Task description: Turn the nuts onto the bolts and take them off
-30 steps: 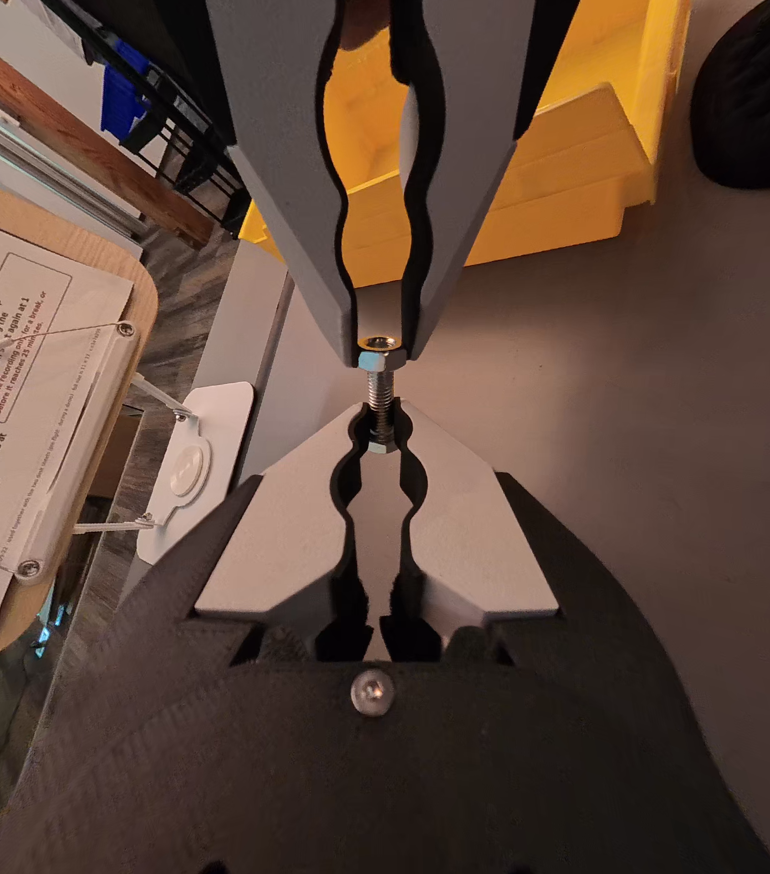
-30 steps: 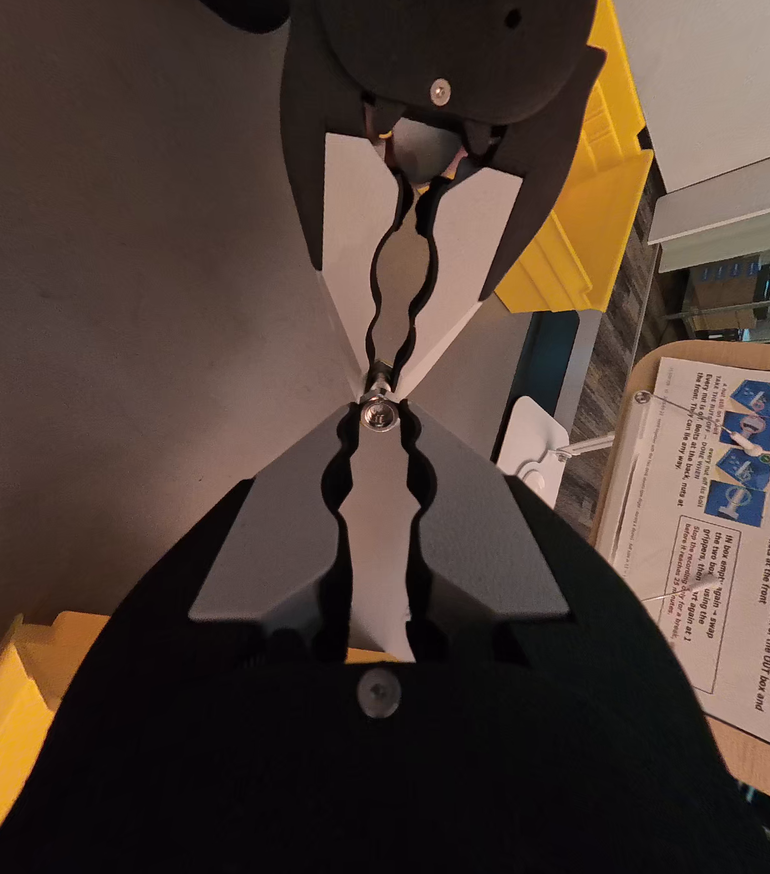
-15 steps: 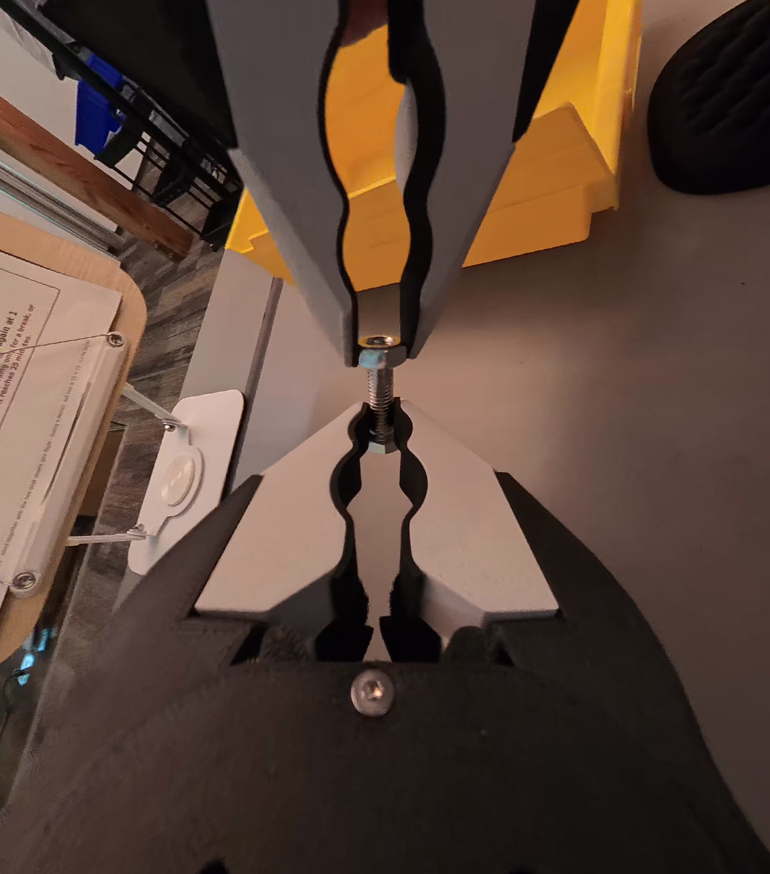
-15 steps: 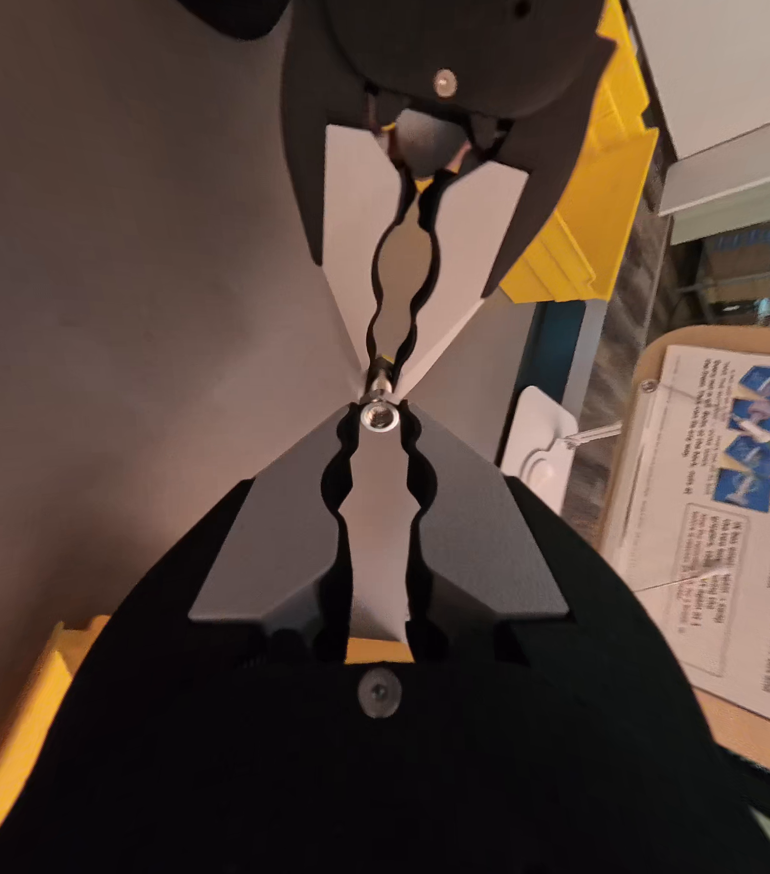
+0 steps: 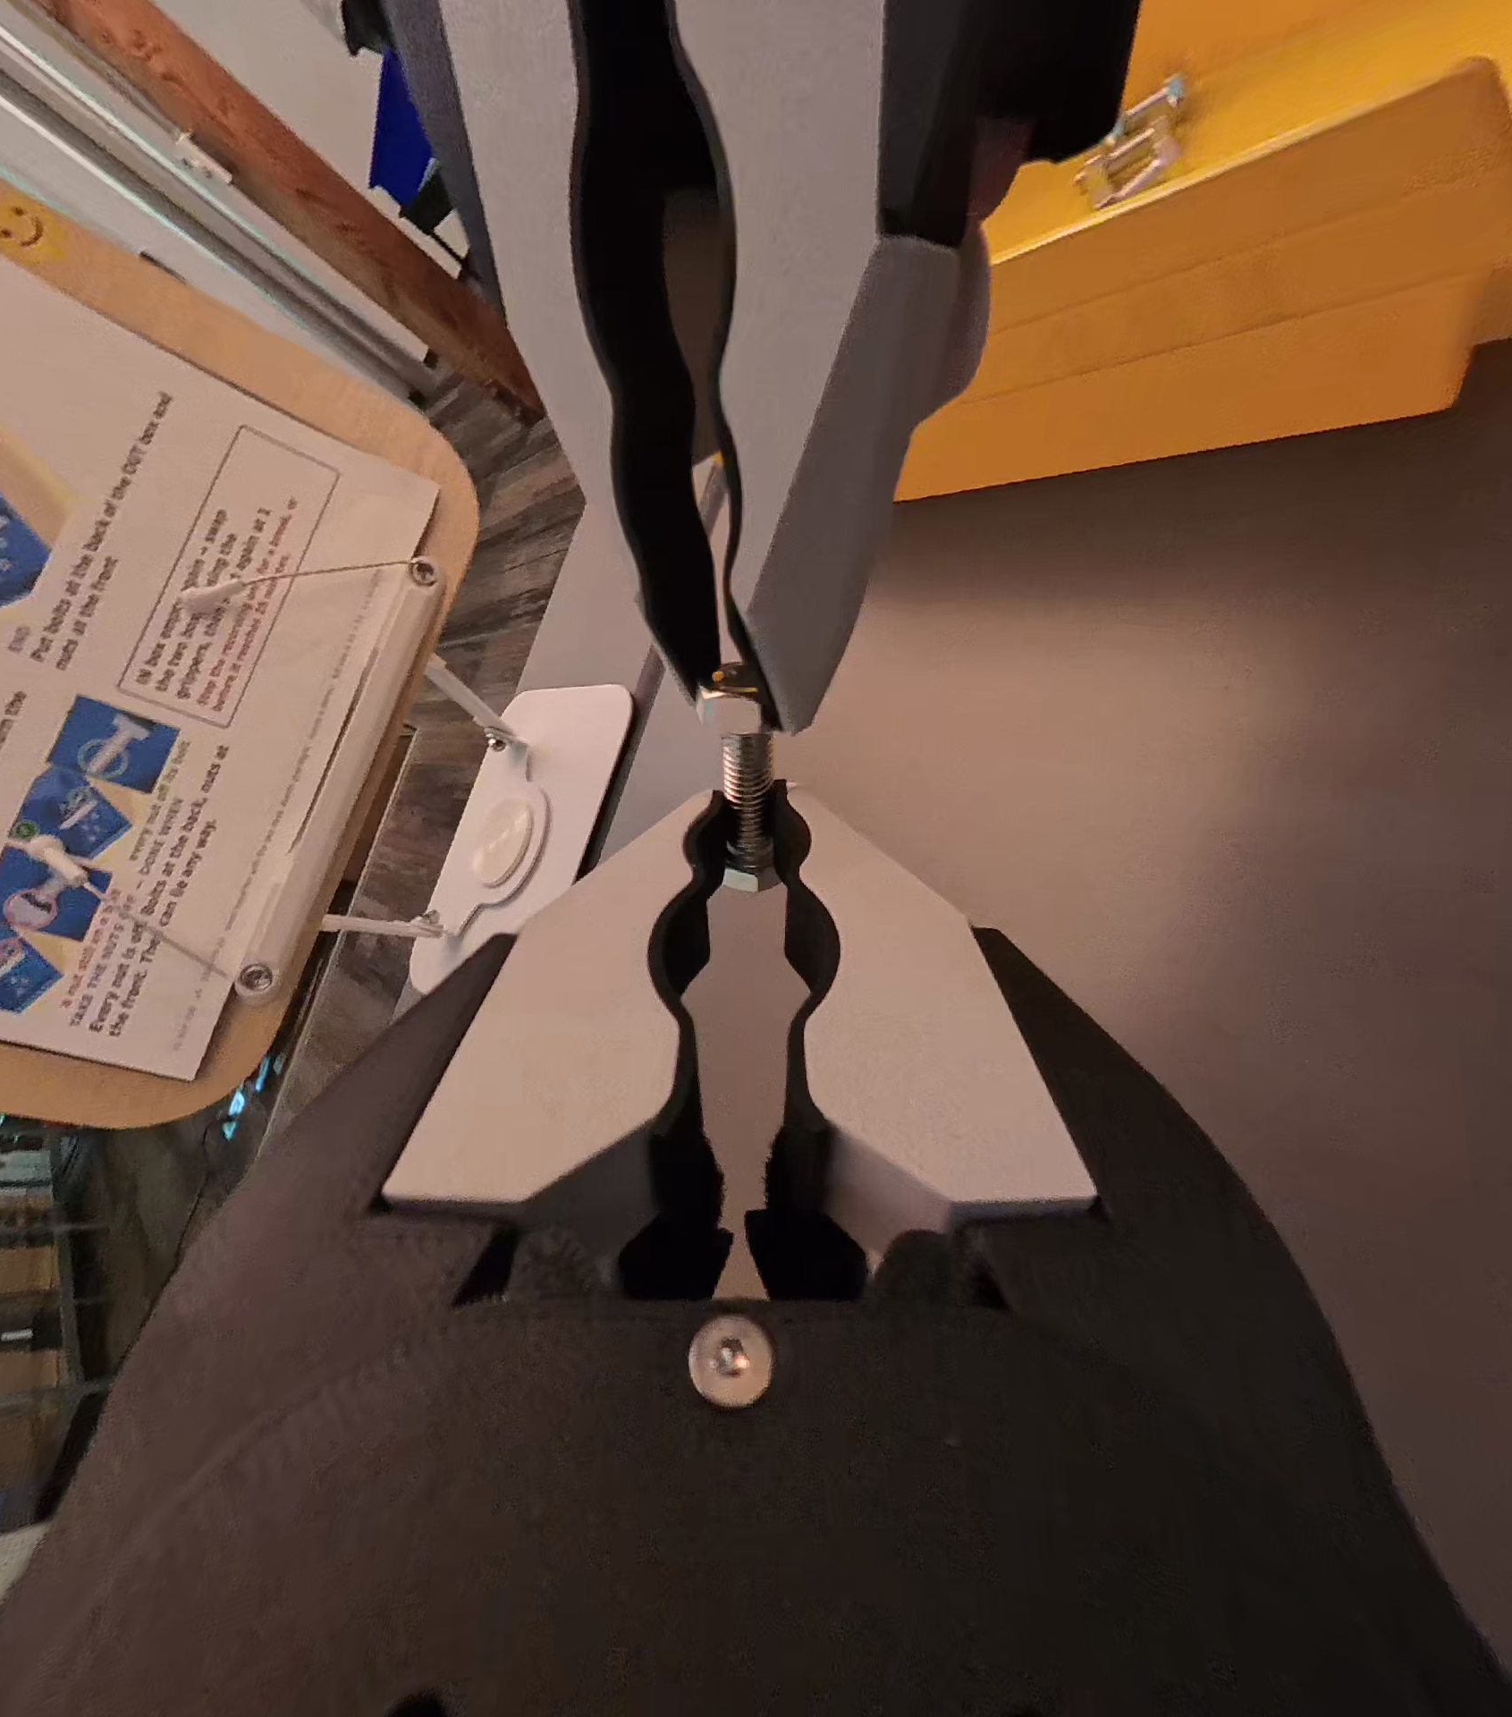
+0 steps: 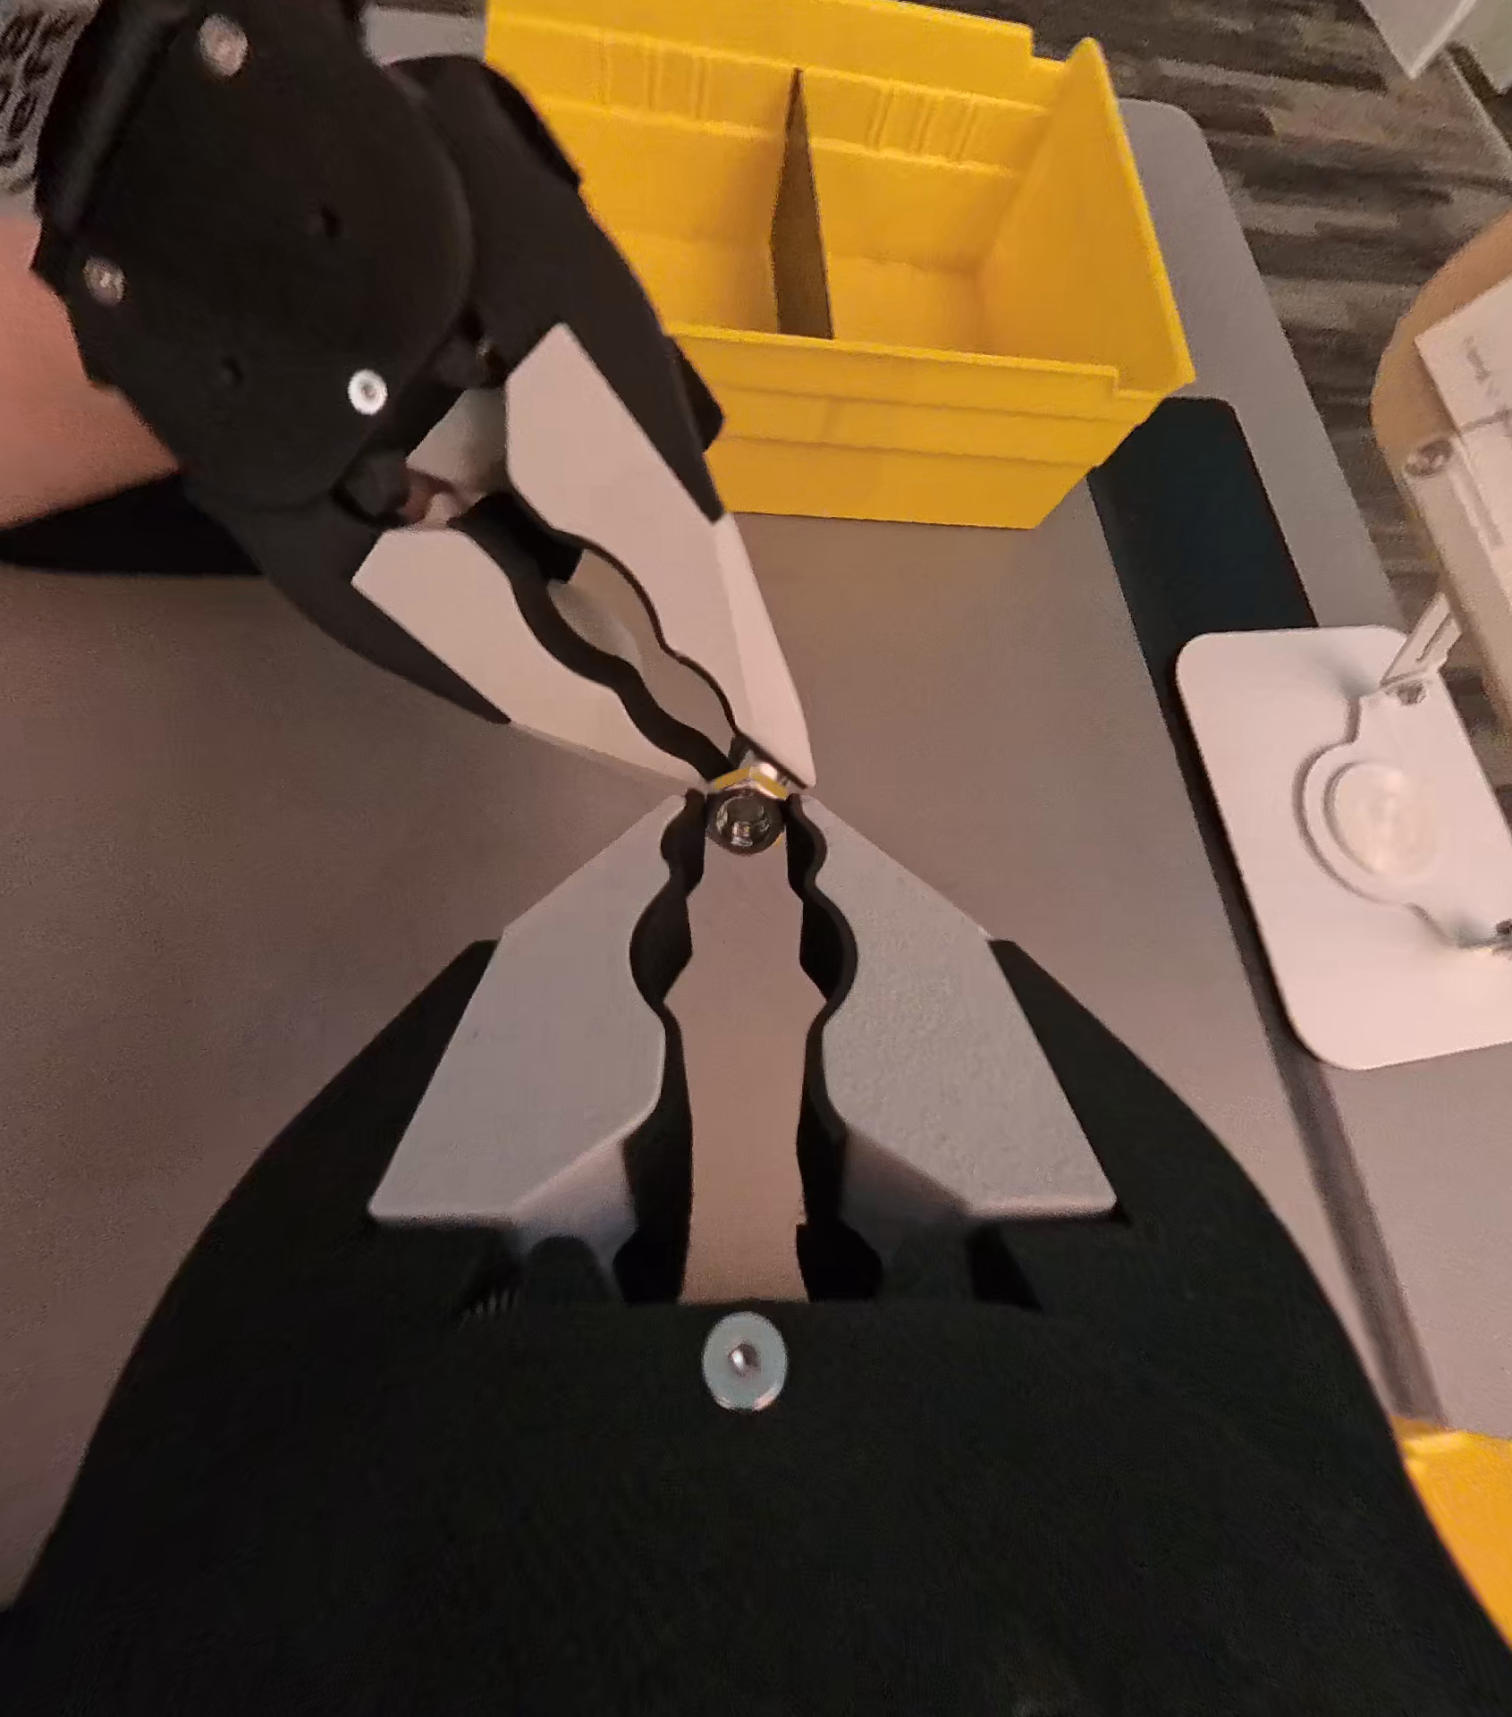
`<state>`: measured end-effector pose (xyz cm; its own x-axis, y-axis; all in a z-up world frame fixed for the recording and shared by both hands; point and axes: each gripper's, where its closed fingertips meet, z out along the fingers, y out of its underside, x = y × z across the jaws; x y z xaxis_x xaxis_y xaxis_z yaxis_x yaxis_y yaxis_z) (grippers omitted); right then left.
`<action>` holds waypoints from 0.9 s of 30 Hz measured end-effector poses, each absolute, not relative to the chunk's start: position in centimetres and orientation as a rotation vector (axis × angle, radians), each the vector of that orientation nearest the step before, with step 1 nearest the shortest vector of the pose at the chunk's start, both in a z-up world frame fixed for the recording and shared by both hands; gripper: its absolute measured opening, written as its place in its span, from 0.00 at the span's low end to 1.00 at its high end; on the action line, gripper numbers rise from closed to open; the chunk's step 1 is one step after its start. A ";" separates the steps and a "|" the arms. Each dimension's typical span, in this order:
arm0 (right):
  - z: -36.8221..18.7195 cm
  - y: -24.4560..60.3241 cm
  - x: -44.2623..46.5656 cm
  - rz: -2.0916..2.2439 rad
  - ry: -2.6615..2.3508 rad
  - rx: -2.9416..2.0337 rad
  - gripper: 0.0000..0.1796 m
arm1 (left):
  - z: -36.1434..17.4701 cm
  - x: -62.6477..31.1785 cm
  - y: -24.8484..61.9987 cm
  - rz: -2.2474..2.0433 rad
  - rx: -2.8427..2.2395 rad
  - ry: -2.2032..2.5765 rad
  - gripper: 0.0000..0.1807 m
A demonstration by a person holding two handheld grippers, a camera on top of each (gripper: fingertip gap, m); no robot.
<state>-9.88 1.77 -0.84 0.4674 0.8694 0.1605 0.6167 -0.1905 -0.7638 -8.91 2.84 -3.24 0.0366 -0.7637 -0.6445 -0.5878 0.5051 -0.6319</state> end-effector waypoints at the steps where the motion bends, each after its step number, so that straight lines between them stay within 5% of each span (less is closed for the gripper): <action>1: -0.8 2.0 -9.9 0.422 -1.197 -1.936 0.09 | -3.1 -9.0 3.1 -0.194 -1.184 1.631 0.04; 27: -0.6 4.6 -10.0 0.738 -0.650 -2.156 0.09 | -2.7 -9.8 5.7 0.050 -1.293 1.518 0.04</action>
